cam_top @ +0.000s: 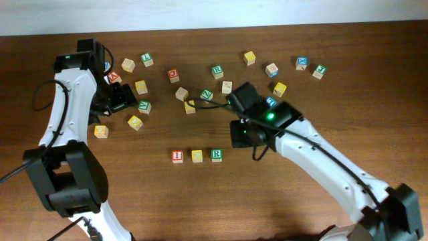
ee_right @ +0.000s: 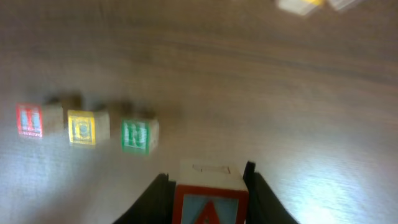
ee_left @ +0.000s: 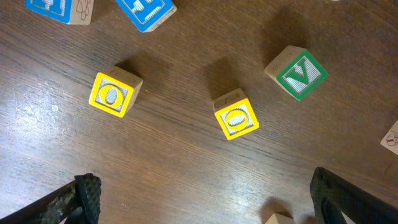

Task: Spell out ICRA
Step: 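Carry the A block forward and set it right of R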

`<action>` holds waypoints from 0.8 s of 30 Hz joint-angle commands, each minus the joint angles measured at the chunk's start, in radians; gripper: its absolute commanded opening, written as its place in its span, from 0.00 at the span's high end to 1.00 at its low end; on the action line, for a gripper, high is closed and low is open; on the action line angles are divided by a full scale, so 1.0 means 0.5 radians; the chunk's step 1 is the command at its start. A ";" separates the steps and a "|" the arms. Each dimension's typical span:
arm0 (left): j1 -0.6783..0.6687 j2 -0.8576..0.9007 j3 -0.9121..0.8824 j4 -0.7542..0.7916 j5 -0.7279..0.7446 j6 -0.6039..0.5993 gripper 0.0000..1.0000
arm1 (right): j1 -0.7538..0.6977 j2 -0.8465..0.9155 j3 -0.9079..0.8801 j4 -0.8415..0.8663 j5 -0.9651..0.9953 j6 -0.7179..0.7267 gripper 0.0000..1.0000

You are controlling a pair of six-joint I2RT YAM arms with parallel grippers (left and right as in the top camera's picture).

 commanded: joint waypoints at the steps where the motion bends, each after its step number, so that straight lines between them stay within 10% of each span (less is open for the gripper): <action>1: 0.007 0.014 0.002 0.001 -0.014 -0.027 0.01 | 0.011 0.056 -0.253 0.292 -0.047 0.047 0.76; 24: 0.007 0.014 0.002 0.001 -0.014 -0.027 0.01 | 0.141 0.314 -0.483 0.638 0.127 0.217 0.76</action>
